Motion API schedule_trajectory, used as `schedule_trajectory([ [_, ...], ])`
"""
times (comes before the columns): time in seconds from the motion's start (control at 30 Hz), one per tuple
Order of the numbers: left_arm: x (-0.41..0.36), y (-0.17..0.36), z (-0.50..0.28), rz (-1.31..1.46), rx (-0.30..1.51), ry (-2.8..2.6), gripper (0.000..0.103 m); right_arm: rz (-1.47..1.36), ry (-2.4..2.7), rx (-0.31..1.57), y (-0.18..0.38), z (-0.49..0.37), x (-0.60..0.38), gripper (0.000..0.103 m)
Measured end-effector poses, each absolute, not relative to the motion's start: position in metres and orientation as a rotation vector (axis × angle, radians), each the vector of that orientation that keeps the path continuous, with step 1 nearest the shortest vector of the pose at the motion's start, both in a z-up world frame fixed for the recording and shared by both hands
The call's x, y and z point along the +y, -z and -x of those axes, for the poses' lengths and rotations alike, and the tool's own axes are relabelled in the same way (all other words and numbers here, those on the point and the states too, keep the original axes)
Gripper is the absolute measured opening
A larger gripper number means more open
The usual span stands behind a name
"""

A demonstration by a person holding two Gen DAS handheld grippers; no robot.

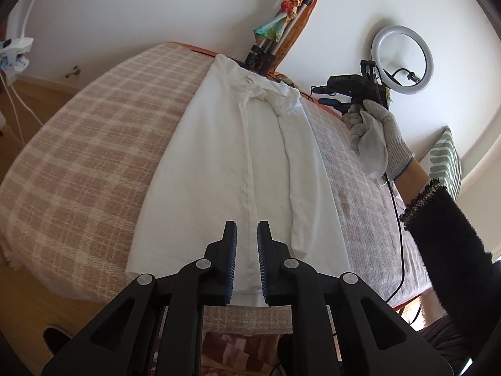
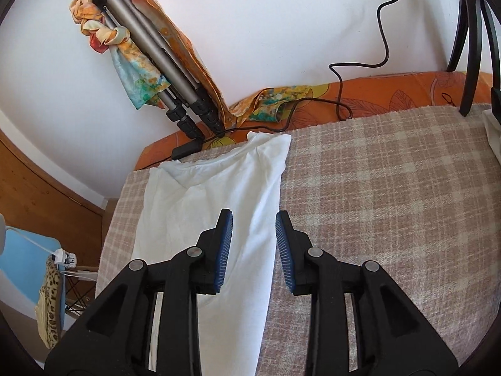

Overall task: Fold small clothes
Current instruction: 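Grasp the hem of the folded shirt strip with both tools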

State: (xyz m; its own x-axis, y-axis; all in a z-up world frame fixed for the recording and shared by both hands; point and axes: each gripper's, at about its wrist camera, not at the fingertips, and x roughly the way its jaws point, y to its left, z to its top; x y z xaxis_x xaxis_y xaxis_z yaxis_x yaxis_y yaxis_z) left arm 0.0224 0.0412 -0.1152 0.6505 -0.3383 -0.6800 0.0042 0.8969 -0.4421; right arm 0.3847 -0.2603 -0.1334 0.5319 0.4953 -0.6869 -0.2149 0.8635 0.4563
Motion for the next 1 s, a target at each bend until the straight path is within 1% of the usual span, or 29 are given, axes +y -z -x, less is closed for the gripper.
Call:
schedule_trajectory([
  [0.07,0.057,0.109,-0.022,0.419,0.839,0.178,0.013,-0.328,-0.441,0.920,0.124,-0.369,-0.267,0.031],
  [0.1,0.064,0.106,-0.023,0.411,0.839,0.171,0.015,-0.321,-0.445,0.924,0.120,-0.361,-0.268,0.031],
  [0.2,0.084,0.099,-0.026,0.362,0.851,0.149,0.028,-0.296,-0.461,0.944,0.109,-0.330,-0.271,0.031],
  [0.23,0.090,0.097,-0.027,0.348,0.852,0.142,0.030,-0.289,-0.471,0.960,0.107,-0.318,-0.272,0.031],
  [0.5,0.120,0.120,-0.033,0.357,0.936,0.156,0.031,-0.178,-0.572,1.117,0.121,-0.194,-0.259,0.031],
  [0.7,0.115,0.143,-0.031,0.399,1.029,0.211,0.031,-0.095,-0.598,1.166,0.144,-0.116,-0.249,0.031],
  [0.87,0.108,0.149,-0.030,0.378,1.049,0.222,0.031,-0.091,-0.588,1.225,0.173,-0.087,-0.252,0.031],
  [1.0,0.105,0.152,-0.031,0.366,1.040,0.219,0.031,-0.059,-0.604,1.228,0.185,-0.076,-0.248,0.031],
])
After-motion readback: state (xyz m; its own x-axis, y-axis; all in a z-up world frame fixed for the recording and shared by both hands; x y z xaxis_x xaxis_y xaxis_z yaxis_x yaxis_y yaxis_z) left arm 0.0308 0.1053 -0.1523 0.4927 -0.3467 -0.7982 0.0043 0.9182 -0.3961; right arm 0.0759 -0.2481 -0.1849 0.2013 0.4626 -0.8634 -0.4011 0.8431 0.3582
